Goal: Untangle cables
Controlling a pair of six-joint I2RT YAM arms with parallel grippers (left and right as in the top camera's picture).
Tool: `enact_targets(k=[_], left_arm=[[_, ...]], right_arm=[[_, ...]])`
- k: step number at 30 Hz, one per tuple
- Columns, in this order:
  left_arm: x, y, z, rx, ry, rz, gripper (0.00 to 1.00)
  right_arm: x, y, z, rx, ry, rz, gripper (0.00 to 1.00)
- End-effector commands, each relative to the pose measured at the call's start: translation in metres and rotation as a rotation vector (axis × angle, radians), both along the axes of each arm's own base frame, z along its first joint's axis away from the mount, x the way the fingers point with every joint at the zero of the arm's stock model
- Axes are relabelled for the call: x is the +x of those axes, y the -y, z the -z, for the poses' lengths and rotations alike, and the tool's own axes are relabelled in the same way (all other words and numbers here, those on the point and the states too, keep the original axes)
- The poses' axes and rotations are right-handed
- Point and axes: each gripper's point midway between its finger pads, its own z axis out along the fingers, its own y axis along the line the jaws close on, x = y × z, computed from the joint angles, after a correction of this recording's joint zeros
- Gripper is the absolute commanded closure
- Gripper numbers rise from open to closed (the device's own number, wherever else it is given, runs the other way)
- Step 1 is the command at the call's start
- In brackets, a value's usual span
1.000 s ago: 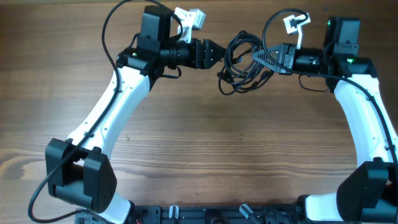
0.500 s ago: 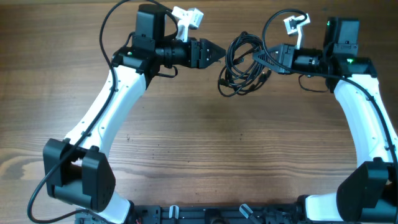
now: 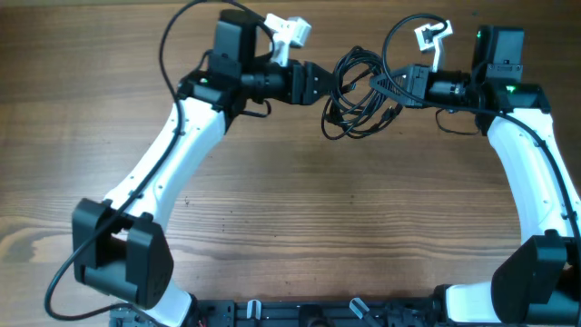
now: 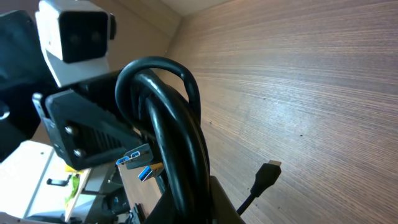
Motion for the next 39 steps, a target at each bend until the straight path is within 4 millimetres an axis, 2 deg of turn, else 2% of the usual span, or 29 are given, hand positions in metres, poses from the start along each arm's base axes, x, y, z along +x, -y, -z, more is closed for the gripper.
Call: enact_targets(k=[1,7,10,15,17,20,24,29,31,34,35,37,39], left_arm=[[0.003,0.007,0.02,0.042,-0.006,-0.001,0.4],[0.002,0.018,0.034,0.051,-0.019,0.018,0.47],[0.008,0.02,0.032,0.043,0.007,0.01,0.52],[0.02,0.024,0.014,-0.018,0.056,-0.021,0.68],[0.023,0.026,0.01,-0.031,0.063,-0.028,0.82],[0.023,0.025,0.011,-0.028,0.061,-0.031,0.95],[0.025,0.022,0.017,-0.002,0.043,-0.061,0.96],[0.049,0.002,0.03,0.037,-0.074,-0.302,0.96],[0.058,-0.007,0.034,0.036,-0.138,-0.415,0.96],[0.068,-0.03,0.051,0.045,-0.29,-0.653,0.96],[0.07,-0.038,0.057,0.037,-0.354,-0.742,0.96],[0.069,-0.045,0.063,0.009,-0.449,-0.837,0.96],[0.068,-0.045,0.064,-0.07,-0.577,-0.921,0.96]], right_arm=[[0.0,-0.002,-0.014,0.014,0.02,-0.004,0.96],[-0.001,-0.002,-0.013,0.015,0.015,-0.004,0.96],[-0.002,-0.002,-0.012,0.015,0.005,-0.004,0.96],[-0.003,-0.002,-0.011,0.015,-0.008,-0.003,0.96],[-0.004,-0.002,-0.01,0.015,-0.016,-0.004,0.96],[-0.004,-0.001,-0.009,0.011,-0.017,0.0,0.96],[-0.001,0.003,-0.002,-0.025,-0.03,0.032,0.88],[0.007,0.015,0.013,-0.114,-0.063,0.115,0.59],[0.014,0.031,0.03,-0.19,-0.147,0.236,0.51],[0.019,0.054,0.05,-0.28,-0.259,0.403,0.48],[0.019,0.054,0.05,-0.28,-0.26,0.401,0.48],[0.016,0.047,0.046,-0.257,-0.241,0.353,0.48],[0.008,0.028,0.035,-0.21,-0.163,0.219,0.48]])
